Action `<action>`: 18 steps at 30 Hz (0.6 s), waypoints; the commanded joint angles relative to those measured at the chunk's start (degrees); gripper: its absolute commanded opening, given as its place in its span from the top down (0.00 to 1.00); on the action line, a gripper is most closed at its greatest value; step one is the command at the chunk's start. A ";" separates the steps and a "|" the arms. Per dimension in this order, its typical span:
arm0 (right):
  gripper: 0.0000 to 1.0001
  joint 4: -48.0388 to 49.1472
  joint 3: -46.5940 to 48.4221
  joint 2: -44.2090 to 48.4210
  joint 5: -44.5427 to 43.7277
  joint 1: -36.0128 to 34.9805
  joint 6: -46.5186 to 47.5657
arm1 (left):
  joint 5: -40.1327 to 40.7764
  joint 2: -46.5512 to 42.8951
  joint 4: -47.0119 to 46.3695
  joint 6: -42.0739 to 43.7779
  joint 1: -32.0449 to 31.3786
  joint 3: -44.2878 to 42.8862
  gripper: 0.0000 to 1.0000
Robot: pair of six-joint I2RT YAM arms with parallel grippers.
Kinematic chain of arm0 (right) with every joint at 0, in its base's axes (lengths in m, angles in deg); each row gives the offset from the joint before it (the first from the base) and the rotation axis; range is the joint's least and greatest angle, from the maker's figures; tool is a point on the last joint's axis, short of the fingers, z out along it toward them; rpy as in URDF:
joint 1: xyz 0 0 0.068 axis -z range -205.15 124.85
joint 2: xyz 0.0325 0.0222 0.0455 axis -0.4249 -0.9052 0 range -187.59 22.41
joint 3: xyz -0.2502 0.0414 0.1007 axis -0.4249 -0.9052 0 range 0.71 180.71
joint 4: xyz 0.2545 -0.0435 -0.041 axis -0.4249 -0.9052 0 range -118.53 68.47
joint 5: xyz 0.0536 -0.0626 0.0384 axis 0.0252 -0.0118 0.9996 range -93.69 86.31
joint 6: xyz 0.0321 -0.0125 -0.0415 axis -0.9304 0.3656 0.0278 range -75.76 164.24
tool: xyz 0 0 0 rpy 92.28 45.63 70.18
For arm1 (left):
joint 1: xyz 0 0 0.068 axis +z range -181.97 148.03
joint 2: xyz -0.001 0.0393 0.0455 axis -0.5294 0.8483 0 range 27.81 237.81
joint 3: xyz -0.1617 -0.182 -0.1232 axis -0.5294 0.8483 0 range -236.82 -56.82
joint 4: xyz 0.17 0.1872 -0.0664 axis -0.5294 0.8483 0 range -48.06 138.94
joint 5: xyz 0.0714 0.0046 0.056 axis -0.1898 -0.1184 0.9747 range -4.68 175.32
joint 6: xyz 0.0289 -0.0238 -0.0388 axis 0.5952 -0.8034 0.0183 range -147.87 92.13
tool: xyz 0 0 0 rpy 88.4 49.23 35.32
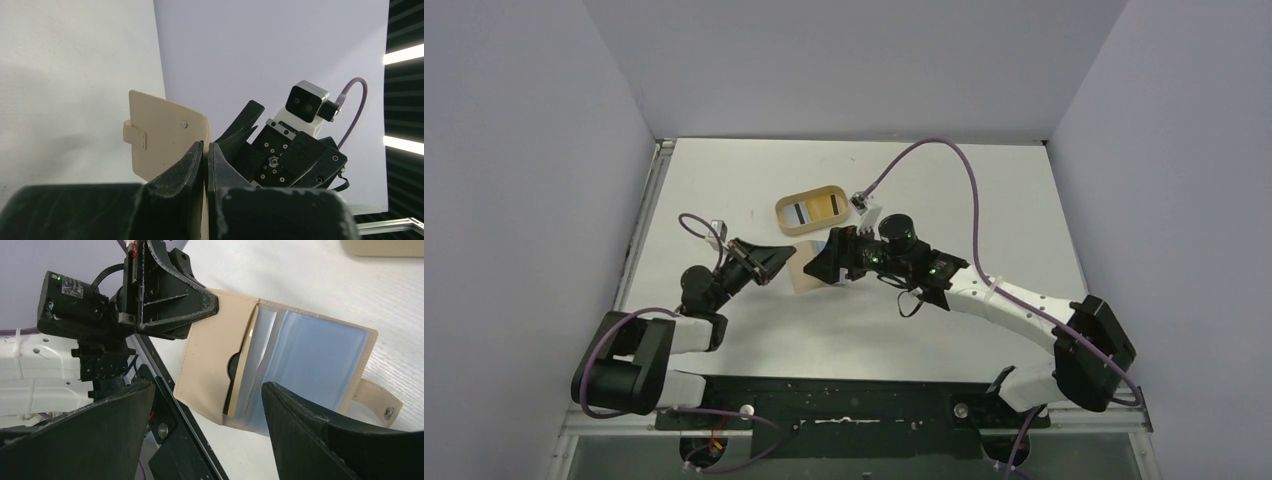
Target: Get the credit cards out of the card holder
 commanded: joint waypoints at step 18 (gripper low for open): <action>0.18 15.11 0.96 -4.59 9.00 -0.66 -9.90 | -0.07 0.86 -5.46 -1.35 0.88 -0.34 1.00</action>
